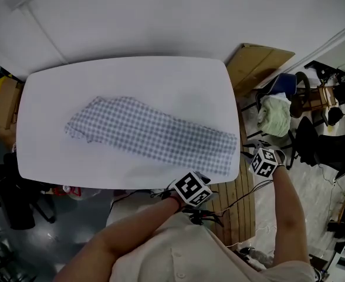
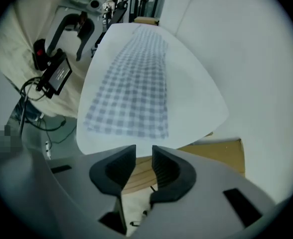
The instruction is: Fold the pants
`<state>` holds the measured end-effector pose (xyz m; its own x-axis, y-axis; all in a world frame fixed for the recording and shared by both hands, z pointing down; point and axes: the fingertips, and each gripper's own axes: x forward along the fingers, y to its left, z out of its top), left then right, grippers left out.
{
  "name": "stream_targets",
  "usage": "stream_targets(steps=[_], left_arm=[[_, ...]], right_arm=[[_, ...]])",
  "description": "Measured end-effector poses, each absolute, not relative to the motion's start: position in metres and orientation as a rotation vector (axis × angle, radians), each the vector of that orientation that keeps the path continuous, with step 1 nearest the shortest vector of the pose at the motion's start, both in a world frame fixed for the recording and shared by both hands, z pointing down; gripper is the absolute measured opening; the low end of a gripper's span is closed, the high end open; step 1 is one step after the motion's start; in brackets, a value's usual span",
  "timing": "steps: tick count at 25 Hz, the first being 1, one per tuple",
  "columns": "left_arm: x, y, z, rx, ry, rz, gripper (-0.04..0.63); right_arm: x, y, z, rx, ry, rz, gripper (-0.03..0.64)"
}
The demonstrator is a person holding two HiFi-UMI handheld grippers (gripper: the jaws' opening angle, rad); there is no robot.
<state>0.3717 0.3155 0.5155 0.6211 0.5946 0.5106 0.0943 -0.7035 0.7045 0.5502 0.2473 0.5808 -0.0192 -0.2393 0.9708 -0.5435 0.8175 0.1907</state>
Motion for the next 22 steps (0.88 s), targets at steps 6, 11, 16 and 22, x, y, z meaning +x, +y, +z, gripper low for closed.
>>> stream_targets(steps=[6,11,16,22], left_arm=[[0.366,0.286,0.51,2.243,0.437,0.944,0.23],[0.344,0.234,0.506,2.264,0.243,0.854,0.229],[0.315,0.184,0.498,2.257,0.075,0.739,0.225],[0.268,0.138,0.494,2.27,-0.072,0.65,0.214]], right_arm=[[0.5,0.179,0.534,0.926,-1.796,0.267,0.057],[0.437,0.132,0.515,0.929,-1.953,0.3,0.043],[0.384,0.097,0.504,0.83,-2.023,0.322,0.023],[0.342,0.059,0.496,0.784,-2.042,0.297,0.017]])
